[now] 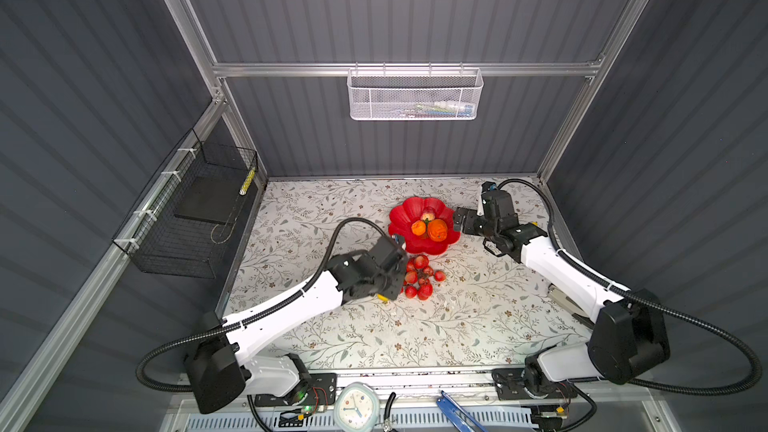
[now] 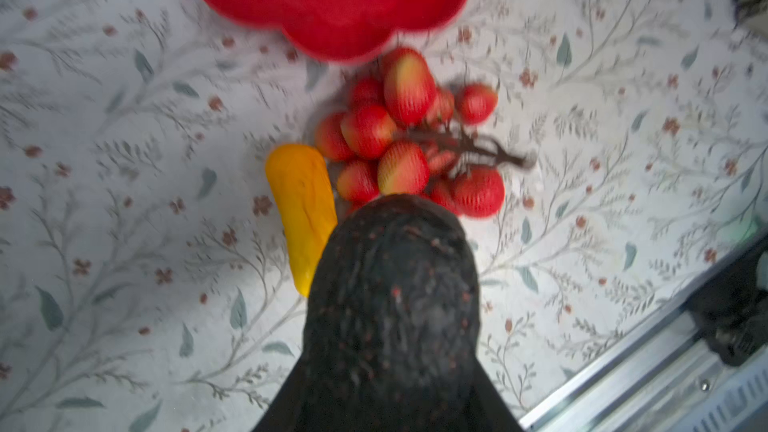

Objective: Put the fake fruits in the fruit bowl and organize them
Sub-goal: 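Carry the avocado into the red bowl and release it with the left gripper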

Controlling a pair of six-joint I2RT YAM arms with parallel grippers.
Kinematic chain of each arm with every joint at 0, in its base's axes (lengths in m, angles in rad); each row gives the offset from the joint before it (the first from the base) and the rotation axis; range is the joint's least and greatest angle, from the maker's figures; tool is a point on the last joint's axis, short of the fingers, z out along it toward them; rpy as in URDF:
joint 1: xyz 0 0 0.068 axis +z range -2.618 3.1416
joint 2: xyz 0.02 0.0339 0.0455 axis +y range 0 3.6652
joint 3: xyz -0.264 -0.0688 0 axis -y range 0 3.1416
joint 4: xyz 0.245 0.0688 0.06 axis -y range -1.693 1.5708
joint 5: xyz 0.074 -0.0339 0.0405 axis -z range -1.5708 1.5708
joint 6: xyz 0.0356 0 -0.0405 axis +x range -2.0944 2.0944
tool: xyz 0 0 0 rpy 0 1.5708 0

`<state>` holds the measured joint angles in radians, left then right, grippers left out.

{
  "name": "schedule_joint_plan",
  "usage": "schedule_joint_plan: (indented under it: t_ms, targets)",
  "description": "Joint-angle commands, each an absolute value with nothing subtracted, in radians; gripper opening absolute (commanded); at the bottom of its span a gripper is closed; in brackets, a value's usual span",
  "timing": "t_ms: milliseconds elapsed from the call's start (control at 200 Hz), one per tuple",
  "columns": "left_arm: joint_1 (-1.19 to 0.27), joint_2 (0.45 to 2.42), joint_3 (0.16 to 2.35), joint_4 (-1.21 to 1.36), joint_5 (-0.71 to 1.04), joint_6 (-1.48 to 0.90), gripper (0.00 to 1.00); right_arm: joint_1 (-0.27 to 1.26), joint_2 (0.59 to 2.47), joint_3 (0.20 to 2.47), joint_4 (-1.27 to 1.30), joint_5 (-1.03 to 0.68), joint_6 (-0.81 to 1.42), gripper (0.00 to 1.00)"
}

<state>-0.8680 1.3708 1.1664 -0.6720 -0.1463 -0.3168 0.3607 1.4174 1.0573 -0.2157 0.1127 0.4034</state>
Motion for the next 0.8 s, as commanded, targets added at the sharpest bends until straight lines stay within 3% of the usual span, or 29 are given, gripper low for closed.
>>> schedule_joint_plan:
  t_ms: [0,365,595,795]
  targets:
    - [-0.793,1.510,1.285,-0.615,-0.147,-0.134,0.34,0.354,1.359,1.033,-0.228,0.121,0.400,0.99]
    - [-0.631,2.110,1.862,-0.624,-0.035,-0.001,0.35,0.341,1.111,0.887,-0.293,0.166,0.416,0.99]
    - [-0.617,2.298,2.029,-0.672,-0.057,-0.010,0.38,0.321,1.062,0.879,-0.315,0.177,0.400,0.99]
    - [-0.614,2.323,2.025,-0.667,-0.037,-0.047,0.57,0.311,1.077,0.893,-0.308,0.167,0.390,0.99]
